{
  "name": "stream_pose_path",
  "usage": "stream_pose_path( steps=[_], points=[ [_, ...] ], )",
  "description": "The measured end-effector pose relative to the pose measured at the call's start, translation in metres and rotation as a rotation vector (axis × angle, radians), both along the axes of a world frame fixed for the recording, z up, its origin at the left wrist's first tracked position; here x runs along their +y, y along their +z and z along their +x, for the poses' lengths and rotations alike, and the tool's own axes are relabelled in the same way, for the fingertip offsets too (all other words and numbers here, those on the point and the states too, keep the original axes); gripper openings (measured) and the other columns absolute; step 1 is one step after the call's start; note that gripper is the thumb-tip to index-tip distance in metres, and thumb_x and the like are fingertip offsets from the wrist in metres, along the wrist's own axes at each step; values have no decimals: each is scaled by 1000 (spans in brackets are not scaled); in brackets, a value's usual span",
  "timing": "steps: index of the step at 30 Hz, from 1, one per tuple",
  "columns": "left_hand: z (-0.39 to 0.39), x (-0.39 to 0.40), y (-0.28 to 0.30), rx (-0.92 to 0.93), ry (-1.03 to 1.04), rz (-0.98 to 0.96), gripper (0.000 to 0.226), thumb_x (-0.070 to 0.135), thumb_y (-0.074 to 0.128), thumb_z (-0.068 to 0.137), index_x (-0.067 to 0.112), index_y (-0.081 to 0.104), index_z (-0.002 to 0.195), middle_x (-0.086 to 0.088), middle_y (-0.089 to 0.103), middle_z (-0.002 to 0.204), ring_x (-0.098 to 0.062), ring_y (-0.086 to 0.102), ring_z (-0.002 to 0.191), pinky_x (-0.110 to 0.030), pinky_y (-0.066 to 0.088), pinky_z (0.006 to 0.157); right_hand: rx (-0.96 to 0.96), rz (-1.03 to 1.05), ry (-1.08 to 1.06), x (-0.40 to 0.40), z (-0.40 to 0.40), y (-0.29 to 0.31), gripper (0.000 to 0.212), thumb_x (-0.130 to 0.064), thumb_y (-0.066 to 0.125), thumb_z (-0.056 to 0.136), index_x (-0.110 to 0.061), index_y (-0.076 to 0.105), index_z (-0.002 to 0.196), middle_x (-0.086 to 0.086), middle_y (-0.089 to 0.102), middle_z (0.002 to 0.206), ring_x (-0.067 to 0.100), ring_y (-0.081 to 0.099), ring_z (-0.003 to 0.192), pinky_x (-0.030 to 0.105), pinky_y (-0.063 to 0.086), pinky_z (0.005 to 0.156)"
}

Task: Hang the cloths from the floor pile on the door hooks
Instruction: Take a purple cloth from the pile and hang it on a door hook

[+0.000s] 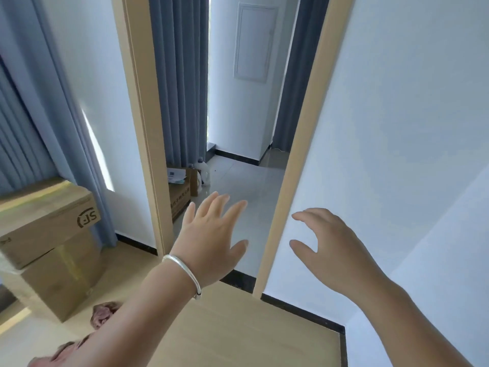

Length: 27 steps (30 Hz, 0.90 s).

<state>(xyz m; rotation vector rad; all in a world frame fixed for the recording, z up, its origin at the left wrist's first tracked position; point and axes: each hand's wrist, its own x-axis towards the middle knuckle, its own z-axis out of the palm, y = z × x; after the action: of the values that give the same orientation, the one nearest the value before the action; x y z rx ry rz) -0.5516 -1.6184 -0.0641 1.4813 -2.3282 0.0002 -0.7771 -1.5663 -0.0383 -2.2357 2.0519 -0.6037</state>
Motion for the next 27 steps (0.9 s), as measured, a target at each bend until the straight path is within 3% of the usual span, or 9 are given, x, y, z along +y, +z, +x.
stream_pose_path(
  steps=[7,13,19,23,27],
  points=[
    [79,-50,-15,5,271,35,67,57,40,92,41,8,148,7,16,156,-18,0,147,-47,2,118,-24,29,267,-116,73,-15,47,-39,53,91,-34,44,137,-18,41,139,5,35,129,26,32,106],
    [142,-85,-26,-2,573,88,67,55,42,92,41,7,148,6,13,157,-17,-4,147,-47,1,119,-36,53,570,-221,156,-30,46,-39,54,91,-34,45,136,-16,43,138,9,41,125,29,39,100],
    [177,-122,-26,-5,886,123,70,56,43,91,38,8,150,4,14,158,-16,-1,147,-48,5,120,-16,122,857,-320,228,-50,48,-39,55,91,-32,44,137,-14,44,136,7,37,126,28,33,104],
    [195,-131,-39,20,1085,173,70,55,46,91,39,10,149,5,16,157,-16,4,147,-46,4,119,-8,203,1032,-365,276,-73,50,-40,54,90,-33,42,139,-15,43,138,6,37,127,29,32,106],
    [213,-118,-63,53,1241,246,70,52,48,90,38,13,149,5,21,155,-16,8,146,-45,12,119,13,296,1185,-375,327,-103,53,-40,55,90,-33,38,140,-12,42,140,9,37,128,29,32,102]
  ],
)
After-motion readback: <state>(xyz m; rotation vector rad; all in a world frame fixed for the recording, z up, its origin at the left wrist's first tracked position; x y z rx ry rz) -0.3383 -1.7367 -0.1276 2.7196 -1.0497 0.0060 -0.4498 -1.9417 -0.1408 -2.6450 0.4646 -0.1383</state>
